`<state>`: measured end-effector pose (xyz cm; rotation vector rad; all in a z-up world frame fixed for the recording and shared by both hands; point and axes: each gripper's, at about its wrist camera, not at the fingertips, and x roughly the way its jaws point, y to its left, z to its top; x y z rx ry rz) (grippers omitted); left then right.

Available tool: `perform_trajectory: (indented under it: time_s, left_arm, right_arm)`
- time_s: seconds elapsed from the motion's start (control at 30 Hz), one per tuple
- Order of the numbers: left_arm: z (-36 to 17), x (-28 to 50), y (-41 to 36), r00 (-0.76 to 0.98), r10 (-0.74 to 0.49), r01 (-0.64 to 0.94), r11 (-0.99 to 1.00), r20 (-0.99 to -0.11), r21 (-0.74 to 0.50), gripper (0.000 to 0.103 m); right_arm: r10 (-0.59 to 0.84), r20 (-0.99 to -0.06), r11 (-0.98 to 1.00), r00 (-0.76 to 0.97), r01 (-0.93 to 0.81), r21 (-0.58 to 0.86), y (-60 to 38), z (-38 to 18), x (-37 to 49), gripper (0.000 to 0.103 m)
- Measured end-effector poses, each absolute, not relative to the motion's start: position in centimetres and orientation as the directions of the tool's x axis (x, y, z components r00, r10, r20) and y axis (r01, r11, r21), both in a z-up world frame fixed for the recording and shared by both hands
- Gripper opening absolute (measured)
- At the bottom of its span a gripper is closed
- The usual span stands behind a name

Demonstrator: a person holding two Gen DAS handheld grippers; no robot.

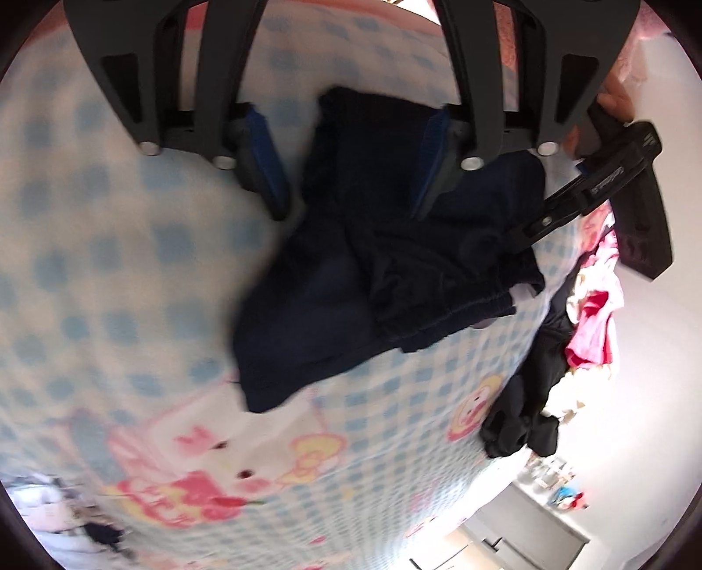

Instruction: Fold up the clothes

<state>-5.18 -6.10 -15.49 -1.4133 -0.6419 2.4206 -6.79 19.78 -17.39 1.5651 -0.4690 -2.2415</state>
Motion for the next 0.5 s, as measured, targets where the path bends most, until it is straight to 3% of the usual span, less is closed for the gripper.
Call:
perform_trajectory:
  time_s: [0.03, 0.1, 0.3, 0.37, 0.4, 0.47, 0.5]
  left_arm:
    - [-15.4, -5.2, -6.2, -0.491, 0.429, -0.004, -0.871, -0.758, -0.491, 0.053]
    - [-15.3, -5.3, -6.3, -0.493, 0.414, 0.001, -0.879, -0.765, -0.477, 0.038]
    - [-14.9, -5.4, -6.9, -0.496, 0.389, 0.015, -0.890, -0.777, -0.455, 0.039]
    - [-14.9, -5.3, -7.3, -0.488, 0.427, 0.011, -0.869, -0.761, -0.494, 0.047]
    - [-15.0, -5.2, -7.2, -0.475, 0.458, -0.012, -0.857, -0.752, -0.515, 0.058]
    - [-15.9, -5.6, -6.7, -0.434, 0.519, -0.047, -0.829, -0.736, -0.557, 0.068]
    - [-16.3, -5.9, -6.4, -0.416, 0.529, -0.051, -0.825, -0.739, -0.563, 0.067]
  right_arm:
    - [-0.469, -0.821, -0.882, -0.327, 0.124, 0.454, 19.4, -17.0, -6.7, 0.062]
    - [-0.452, -0.821, -0.892, -0.349, 0.163, 0.422, 18.6, -16.2, -6.5, 0.039]
    - [-0.359, -0.852, -0.933, -0.381, 0.122, 0.339, 19.2, -15.9, -6.4, 0.039]
    - [-0.387, -0.849, -0.921, -0.360, 0.104, 0.376, 19.9, -16.6, -6.6, 0.044]
    - [-0.411, -0.843, -0.911, -0.347, 0.110, 0.398, 19.8, -17.0, -6.8, 0.055]
    - [-0.457, -0.829, -0.888, -0.322, 0.121, 0.443, 19.7, -17.7, -7.2, 0.070]
    - [-0.480, -0.821, -0.877, -0.309, 0.127, 0.464, 19.6, -18.1, -7.4, 0.075]
